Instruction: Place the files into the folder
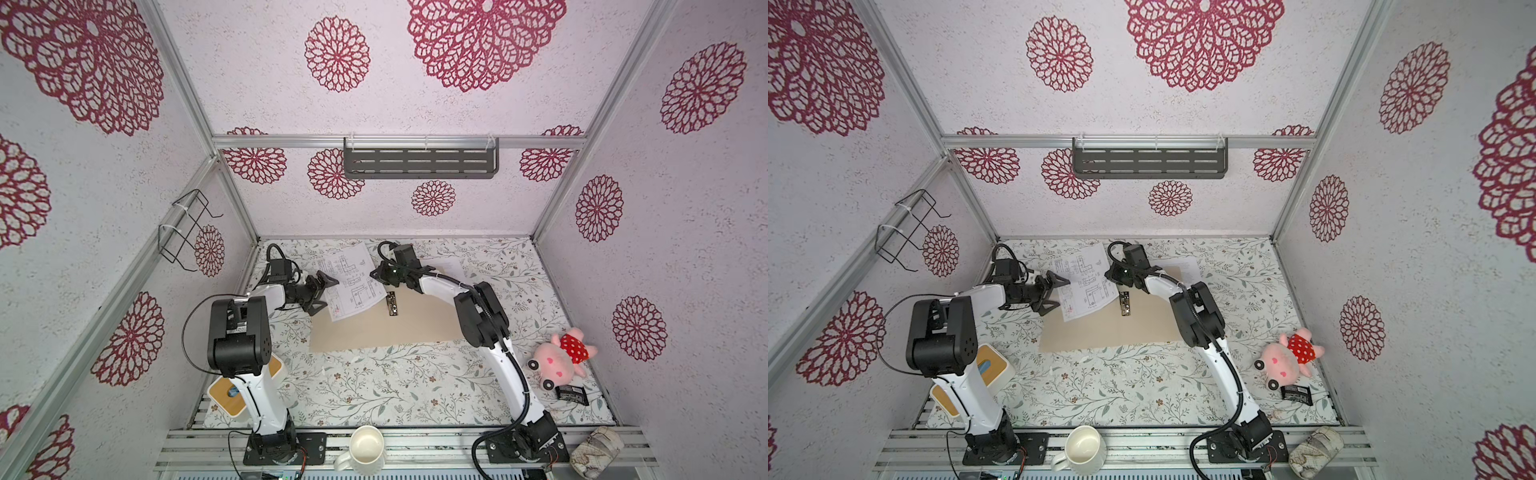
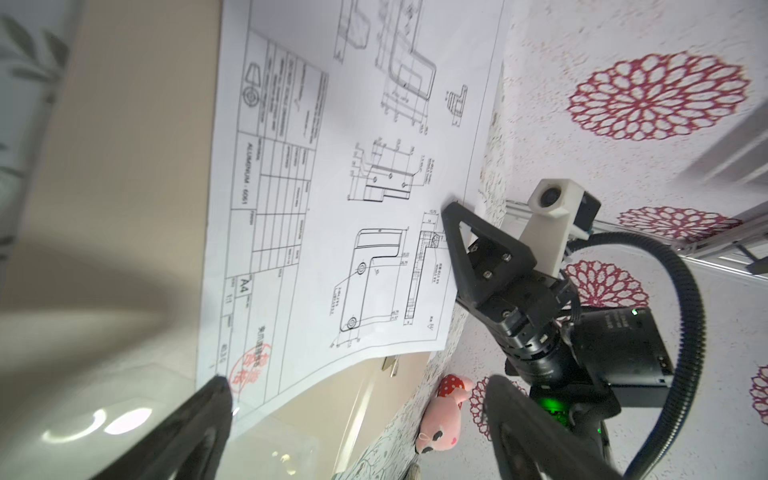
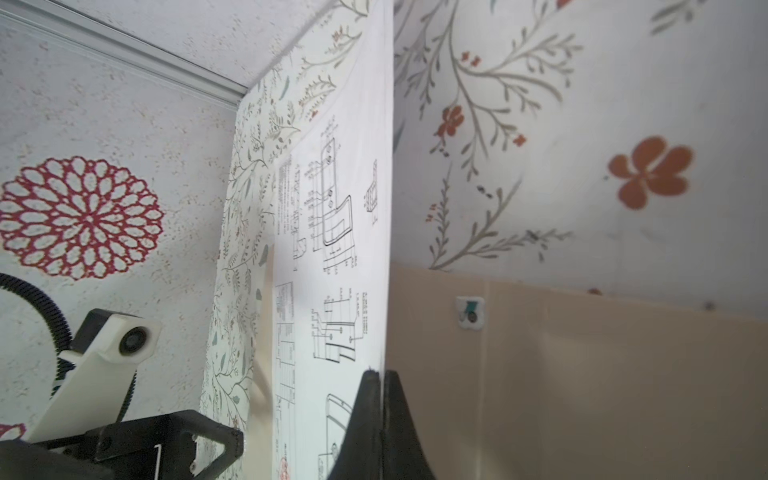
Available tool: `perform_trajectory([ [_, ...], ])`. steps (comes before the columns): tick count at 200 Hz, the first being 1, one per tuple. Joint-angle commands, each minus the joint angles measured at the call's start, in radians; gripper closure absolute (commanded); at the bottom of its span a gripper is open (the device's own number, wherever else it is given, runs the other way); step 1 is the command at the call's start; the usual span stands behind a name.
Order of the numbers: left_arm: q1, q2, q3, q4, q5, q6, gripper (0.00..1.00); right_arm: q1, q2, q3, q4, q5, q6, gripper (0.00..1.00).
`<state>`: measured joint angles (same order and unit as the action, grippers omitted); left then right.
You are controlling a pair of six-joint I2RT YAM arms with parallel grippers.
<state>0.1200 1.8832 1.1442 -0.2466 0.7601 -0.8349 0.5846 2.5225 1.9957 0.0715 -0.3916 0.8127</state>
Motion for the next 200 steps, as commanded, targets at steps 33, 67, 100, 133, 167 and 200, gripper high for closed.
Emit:
perform_trajectory([
  [33,0.088,-0.056,-0.034,-0.081,-0.023,0.045,0.02,0.047,-0.100,-0.053,0.101,0.111,-0.087,1.00],
  [67,0.113,-0.051,-0.075,-0.097,-0.044,0.066,0.02,0.070,-0.130,-0.117,0.195,0.143,-0.098,1.00],
  [100,0.121,-0.034,-0.092,-0.089,-0.034,0.072,0.02,0.087,-0.146,-0.159,0.266,0.137,-0.099,1.00],
  [133,0.123,-0.011,-0.101,-0.077,-0.012,0.071,0.02,0.101,-0.168,-0.201,0.288,0.155,-0.102,1.00],
  [167,0.123,-0.010,-0.127,-0.059,-0.012,0.059,0.02,0.114,-0.214,-0.252,0.283,0.202,-0.120,1.00],
  [200,0.122,-0.012,-0.145,-0.036,-0.006,0.041,0.02,0.130,-0.247,-0.310,0.298,0.238,-0.121,1.00],
])
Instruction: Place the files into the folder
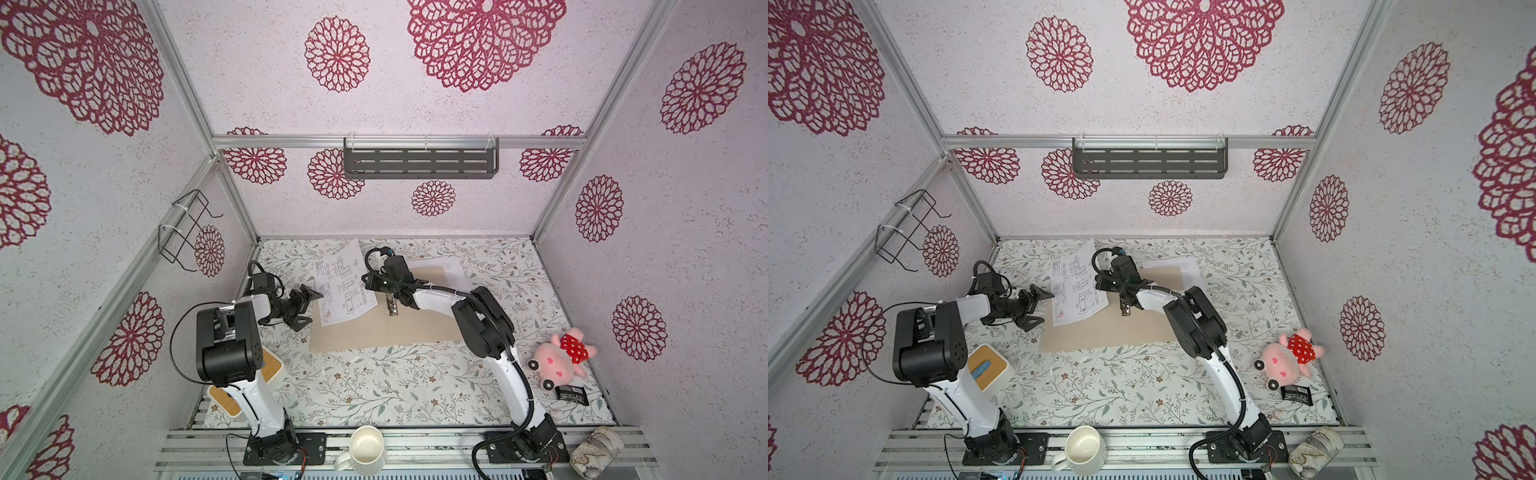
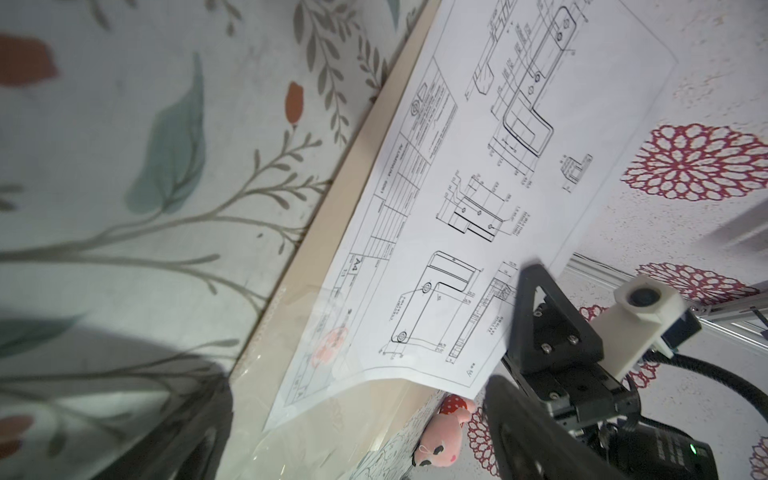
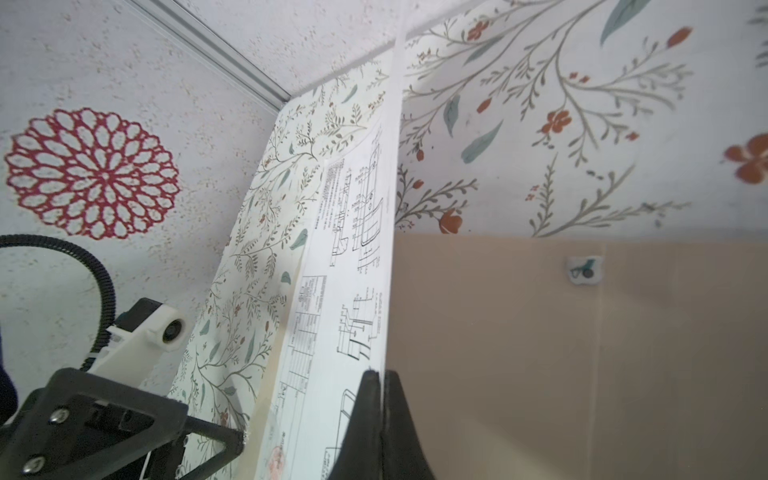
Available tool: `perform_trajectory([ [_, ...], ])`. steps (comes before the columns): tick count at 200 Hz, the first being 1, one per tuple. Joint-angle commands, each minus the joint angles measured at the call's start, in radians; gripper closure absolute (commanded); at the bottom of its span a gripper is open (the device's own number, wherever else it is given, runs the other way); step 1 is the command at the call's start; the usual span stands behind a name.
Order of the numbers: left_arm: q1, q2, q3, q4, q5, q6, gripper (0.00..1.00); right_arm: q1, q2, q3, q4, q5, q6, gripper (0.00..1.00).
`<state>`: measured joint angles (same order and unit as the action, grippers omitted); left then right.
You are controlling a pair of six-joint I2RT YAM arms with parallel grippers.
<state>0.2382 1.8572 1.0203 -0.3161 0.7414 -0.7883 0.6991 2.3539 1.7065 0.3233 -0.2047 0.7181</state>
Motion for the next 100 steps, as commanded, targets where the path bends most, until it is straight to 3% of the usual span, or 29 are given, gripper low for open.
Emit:
perform_trajectory([
  [1,0.004,0.013,-0.021,0.034,0.013,-0.006,0.02,0.016,-0.079,-0.022,0.045,0.052,-0.026,1.00],
  [100,0.003,-0.014,-0.086,0.104,0.039,-0.044,0.01,0.059,-0.101,-0.114,0.124,0.070,0.010,1.00],
])
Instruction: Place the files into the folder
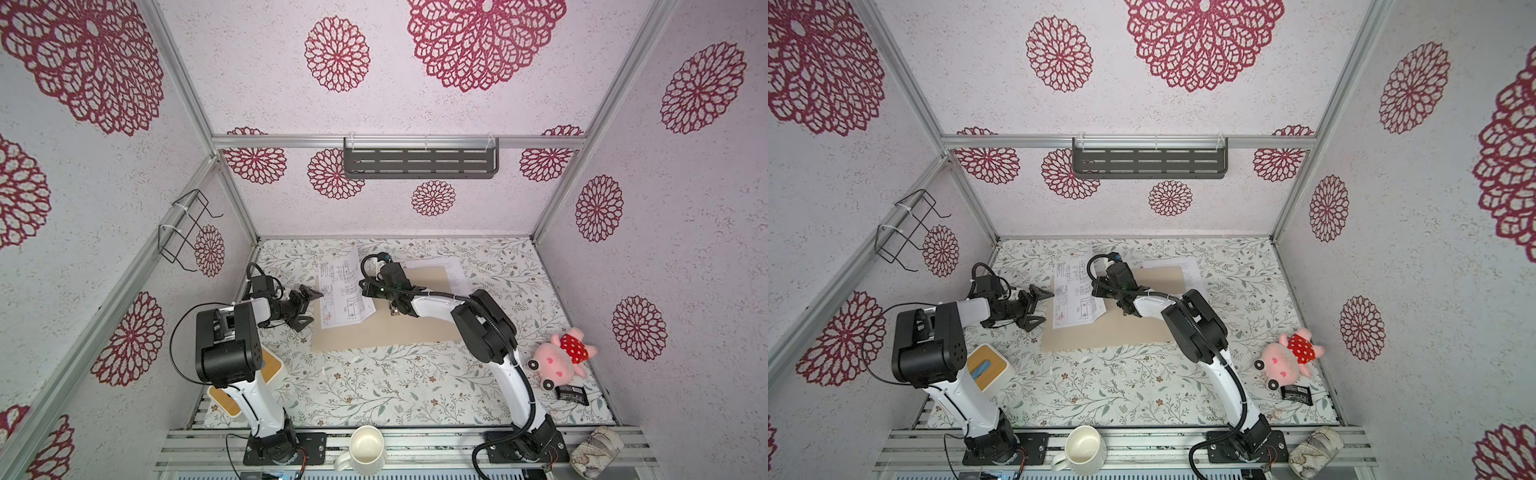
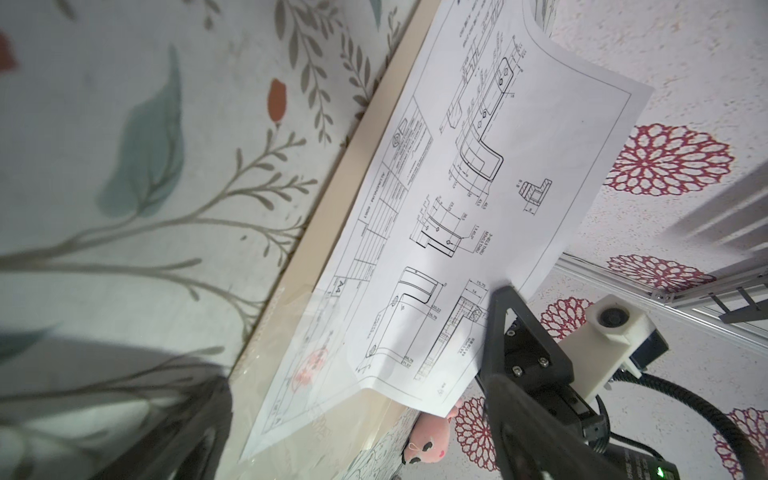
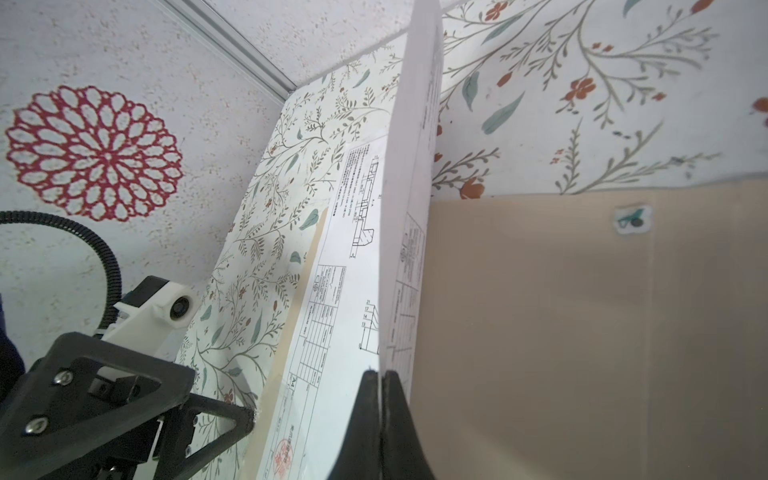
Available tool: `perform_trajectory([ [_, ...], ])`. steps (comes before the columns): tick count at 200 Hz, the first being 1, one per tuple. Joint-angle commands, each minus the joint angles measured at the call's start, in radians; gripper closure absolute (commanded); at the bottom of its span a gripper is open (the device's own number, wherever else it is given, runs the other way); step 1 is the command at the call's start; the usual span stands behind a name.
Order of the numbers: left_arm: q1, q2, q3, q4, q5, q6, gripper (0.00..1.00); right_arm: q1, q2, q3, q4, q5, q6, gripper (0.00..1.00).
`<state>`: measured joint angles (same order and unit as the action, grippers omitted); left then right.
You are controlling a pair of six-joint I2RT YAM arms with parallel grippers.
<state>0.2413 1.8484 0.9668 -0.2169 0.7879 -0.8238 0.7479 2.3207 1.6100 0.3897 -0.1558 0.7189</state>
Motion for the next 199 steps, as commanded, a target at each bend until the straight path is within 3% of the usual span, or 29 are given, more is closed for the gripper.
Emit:
perform_trajectory([
  [1,0.000,-0.005,-0.032,0.005,-0.007,-0.010,0.01,0.011,-0.068,-0.018,0.058,0.021,0.010,1.00],
  [111,0.001,-0.009,-0.046,0.025,-0.005,-0.023,0.01,0.029,-0.137,-0.134,0.090,0.062,0.022,1.00],
  [199,0.001,-0.002,-0.046,0.037,0.005,-0.021,0.01,0.034,-0.142,-0.185,0.148,0.018,0.031,1.00],
])
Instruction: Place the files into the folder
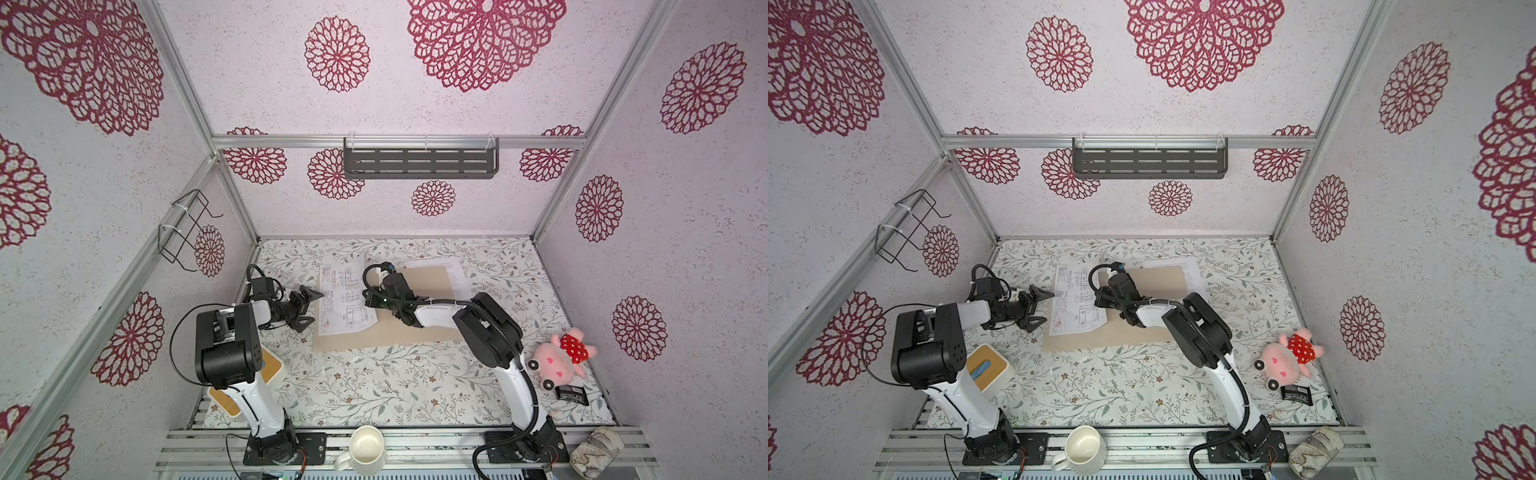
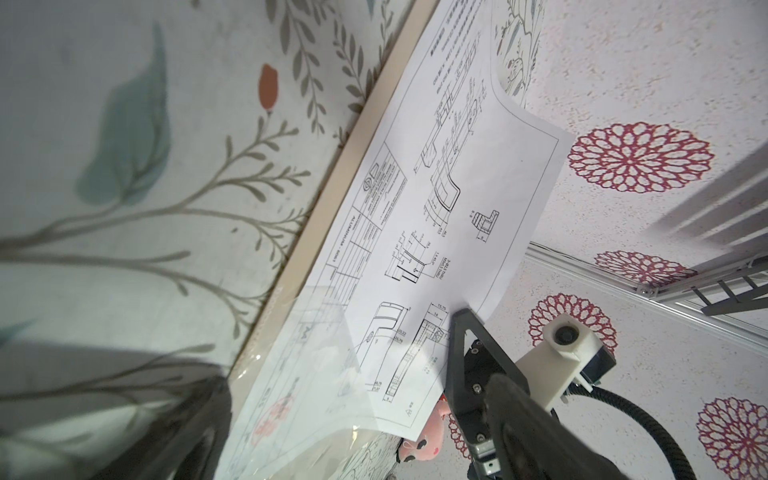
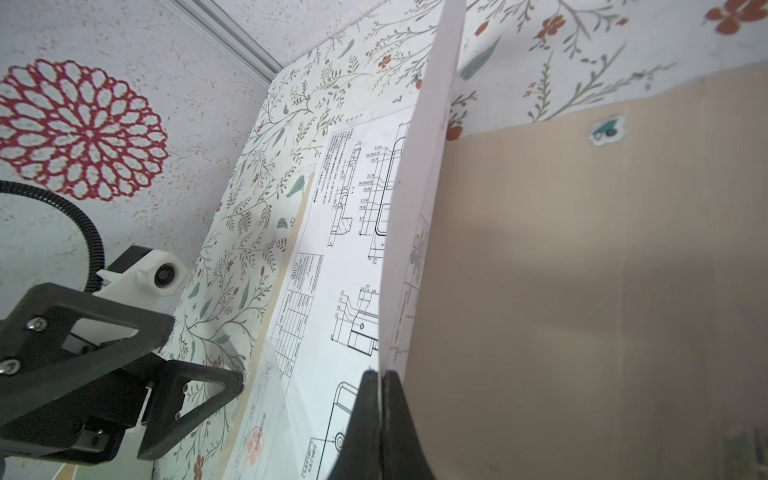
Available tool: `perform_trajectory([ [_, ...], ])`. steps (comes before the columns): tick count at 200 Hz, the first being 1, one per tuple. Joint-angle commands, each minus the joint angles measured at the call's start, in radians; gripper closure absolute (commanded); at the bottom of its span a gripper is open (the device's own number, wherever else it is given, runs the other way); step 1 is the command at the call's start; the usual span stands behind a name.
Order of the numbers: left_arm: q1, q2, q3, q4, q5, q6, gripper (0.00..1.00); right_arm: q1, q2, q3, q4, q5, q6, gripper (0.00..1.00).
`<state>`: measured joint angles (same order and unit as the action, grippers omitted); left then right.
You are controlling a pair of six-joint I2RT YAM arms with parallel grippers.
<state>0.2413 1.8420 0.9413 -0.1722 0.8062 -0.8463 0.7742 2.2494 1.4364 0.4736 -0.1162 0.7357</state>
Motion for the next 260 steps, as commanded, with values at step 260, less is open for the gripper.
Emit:
perform_trajectory([
  [260,0.001,0.011,-0.032,0.016,0.009,-0.003,0.00,-0.069,0.077,0.207,-0.157,-0.136,0.038,0.71],
])
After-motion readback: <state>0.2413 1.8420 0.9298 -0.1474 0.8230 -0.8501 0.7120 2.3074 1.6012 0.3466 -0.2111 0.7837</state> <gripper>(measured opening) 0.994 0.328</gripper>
